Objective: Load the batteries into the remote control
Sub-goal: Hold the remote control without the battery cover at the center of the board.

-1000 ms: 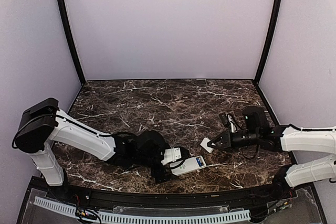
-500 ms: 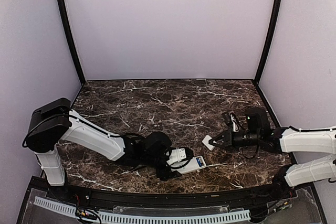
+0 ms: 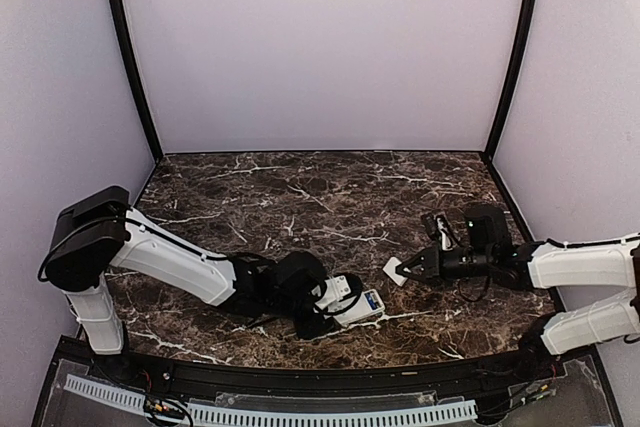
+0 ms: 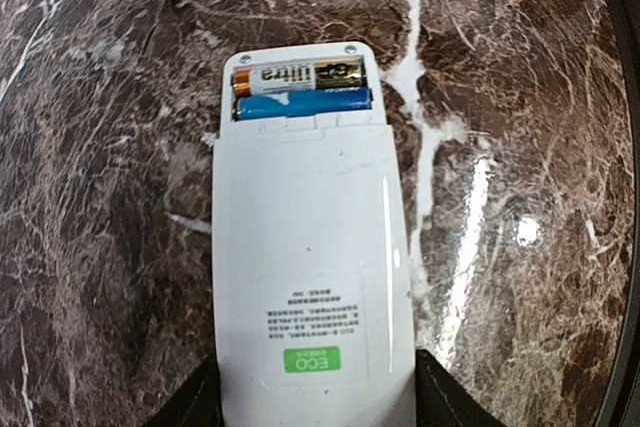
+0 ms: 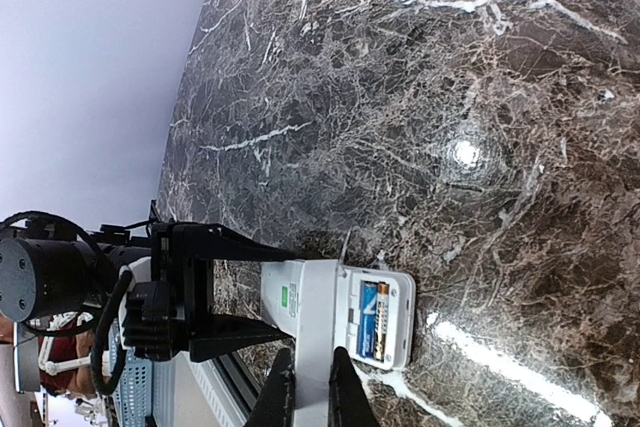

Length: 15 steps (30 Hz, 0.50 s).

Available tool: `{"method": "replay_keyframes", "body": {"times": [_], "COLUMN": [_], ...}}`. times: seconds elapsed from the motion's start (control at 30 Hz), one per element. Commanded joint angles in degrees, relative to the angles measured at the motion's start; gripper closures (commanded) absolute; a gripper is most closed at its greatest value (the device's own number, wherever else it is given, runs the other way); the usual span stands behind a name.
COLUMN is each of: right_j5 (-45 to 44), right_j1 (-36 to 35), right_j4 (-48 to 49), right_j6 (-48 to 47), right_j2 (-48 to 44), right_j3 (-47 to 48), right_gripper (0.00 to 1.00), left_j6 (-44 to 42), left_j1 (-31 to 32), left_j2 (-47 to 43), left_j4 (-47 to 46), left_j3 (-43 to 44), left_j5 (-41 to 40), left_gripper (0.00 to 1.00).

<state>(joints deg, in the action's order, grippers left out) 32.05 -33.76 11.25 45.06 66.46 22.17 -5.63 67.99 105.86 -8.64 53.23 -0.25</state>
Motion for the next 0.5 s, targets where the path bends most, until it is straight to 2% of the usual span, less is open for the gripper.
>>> {"method": "replay_keyframes", "body": {"times": [0.0,0.13,0.3,0.47], "right_j5": [1.5,3.16,4.62,2.32], "right_j1": [0.35,0.19,-1.88,-3.54], "right_j4": [5.89,11.35,22.58,31.14], "right_j6": [1.41,3.34,8.08,12.02], "right_j2": [2.89,8.94,19.74,25.87], "right_j3": [1.97,3.92,4.8,4.51], "right_gripper": [1.0,1.0,1.0,1.0], "left_j6": [8.48,11.85,11.79,11.81], "left_j1": [-1.18,-1.19,-1.38,-1.81], "left_j2": [-3.04,-4.1,-1.99,-0.79], "left_j4": [10.59,9.85,9.23,9.01], "left_j3": [-2.31,-4.33,-3.14,-2.33], "left_j5": [-7.98,-6.18,-5.54,-3.98], "left_gripper": [0.63,0.63,0.6,0.59]}}
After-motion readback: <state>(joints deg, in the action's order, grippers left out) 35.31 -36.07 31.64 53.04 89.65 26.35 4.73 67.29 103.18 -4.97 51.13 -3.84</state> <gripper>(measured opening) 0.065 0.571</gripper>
